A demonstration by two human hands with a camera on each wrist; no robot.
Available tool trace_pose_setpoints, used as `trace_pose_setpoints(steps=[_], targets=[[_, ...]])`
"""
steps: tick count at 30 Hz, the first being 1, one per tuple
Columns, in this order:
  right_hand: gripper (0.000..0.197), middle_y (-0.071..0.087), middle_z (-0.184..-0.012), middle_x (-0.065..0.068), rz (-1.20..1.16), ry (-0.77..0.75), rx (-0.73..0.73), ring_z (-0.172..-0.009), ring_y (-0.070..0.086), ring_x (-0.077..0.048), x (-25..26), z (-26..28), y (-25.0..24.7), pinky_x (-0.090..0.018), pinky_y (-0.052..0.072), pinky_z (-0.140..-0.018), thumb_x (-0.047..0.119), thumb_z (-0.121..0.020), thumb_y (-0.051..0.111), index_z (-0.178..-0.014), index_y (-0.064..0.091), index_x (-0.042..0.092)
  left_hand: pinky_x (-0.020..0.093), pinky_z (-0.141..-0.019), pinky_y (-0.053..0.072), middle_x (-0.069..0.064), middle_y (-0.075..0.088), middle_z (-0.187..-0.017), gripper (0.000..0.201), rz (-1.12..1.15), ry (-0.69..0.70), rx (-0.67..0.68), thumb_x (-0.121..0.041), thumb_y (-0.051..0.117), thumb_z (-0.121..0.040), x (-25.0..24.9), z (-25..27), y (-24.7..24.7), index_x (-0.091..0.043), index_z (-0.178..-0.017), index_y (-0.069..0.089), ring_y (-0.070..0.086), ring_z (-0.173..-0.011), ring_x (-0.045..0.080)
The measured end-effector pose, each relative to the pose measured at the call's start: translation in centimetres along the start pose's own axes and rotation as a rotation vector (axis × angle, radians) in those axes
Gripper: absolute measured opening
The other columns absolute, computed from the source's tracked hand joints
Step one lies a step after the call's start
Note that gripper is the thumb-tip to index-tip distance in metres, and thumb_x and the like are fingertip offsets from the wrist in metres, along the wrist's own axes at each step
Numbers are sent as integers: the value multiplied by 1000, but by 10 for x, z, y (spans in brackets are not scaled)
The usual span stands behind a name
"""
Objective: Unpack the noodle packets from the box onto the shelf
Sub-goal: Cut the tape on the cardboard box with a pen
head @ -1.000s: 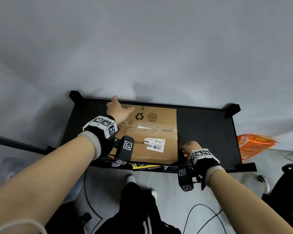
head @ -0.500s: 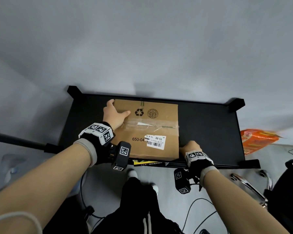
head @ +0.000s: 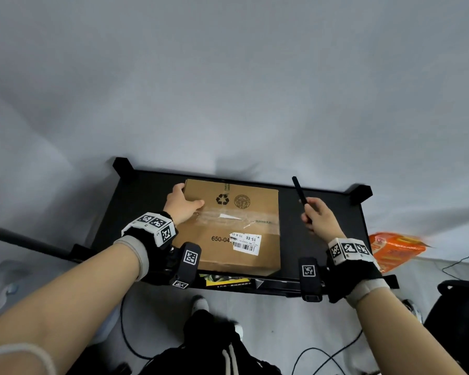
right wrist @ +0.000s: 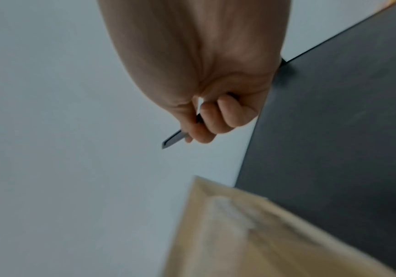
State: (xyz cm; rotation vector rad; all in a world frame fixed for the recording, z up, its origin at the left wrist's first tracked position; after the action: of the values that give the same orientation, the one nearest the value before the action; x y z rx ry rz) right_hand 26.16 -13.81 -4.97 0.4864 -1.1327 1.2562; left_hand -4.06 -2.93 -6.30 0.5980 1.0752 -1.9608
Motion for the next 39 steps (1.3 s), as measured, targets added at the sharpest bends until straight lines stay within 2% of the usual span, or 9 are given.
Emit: trace_pose_setpoints(steps=[3,7,12,15,27,30,33,37,39], targets=[[17,39,-62,0,-107,-46,117,-34,28,0,29,7,11,-11,22,-33,17,-100,36,-102,51,25,40,-104,42,16,45,-141,85,-38,-42,44,-16,73,-78,6,3,-8,-6,-146,22,48,-125,30],[25,39,-67,0,-95,-30,351,-40,29,-1,46,16,35,-10,24,-36,7,-100,31,-101,53,19,50,-99,45,13,44,-142,96,-23,-165,183,-21,78,-74,18,11,-20,-14,-148,18,50,-124,31],[24,45,-65,-1,87,-125,505,-38,32,-2,45,25,64,-13,25,-37,8,-100,33,-96,57,13,50,-94,49,8,64,-120,63,-167,-240,410,-29,81,-68,32,21,-29,-17,-122,52,62,-107,29],[22,47,-61,3,178,-153,554,-36,32,-1,42,30,77,-13,24,-35,13,-100,35,-93,56,15,51,-94,51,7,69,-112,70,-202,-256,476,-38,86,-53,41,24,-31,-16,-113,60,66,-102,29],[30,34,-35,12,250,-247,441,-32,29,-1,44,31,106,-8,25,-39,22,-97,45,-69,54,14,42,-95,51,8,70,-110,72,-295,-265,539,-53,82,-53,47,28,-38,-16,-111,61,69,-98,31],[27,38,-45,12,345,-297,407,-35,34,0,41,25,109,-10,28,-45,25,-97,45,-74,57,16,42,-91,54,8,72,-107,64,-279,-269,563,-49,82,-58,43,30,-40,-16,-108,62,71,-95,29],[20,47,-59,10,544,-370,428,-46,45,2,43,23,115,-12,35,-52,27,-97,45,-94,63,19,25,-54,55,11,70,-110,53,-255,-283,600,-39,78,-71,39,30,-42,-12,-113,60,70,-87,27],[23,60,-77,19,800,-446,392,-65,51,0,50,23,124,-16,35,-57,32,-94,49,-107,66,24,38,-74,59,15,71,-103,51,-79,-328,649,-29,75,-76,42,27,-41,-5,-118,58,71,-81,27],[25,67,-94,14,861,-453,344,-76,56,-5,52,21,127,-17,37,-59,36,-92,50,-106,68,27,32,-57,58,14,70,-97,47,-58,-332,639,-33,71,-80,41,24,-41,-5,-117,58,72,-69,24]])
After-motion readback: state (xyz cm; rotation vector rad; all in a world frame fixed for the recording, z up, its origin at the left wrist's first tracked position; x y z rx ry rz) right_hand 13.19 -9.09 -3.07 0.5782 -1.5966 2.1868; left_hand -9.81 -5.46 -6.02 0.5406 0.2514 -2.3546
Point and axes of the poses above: each hand's wrist, its own z-axis away from the middle knuckle, its own y-axis out of the palm, x = y × z, the point moved 2 cm from there along -z, towards the middle knuckle
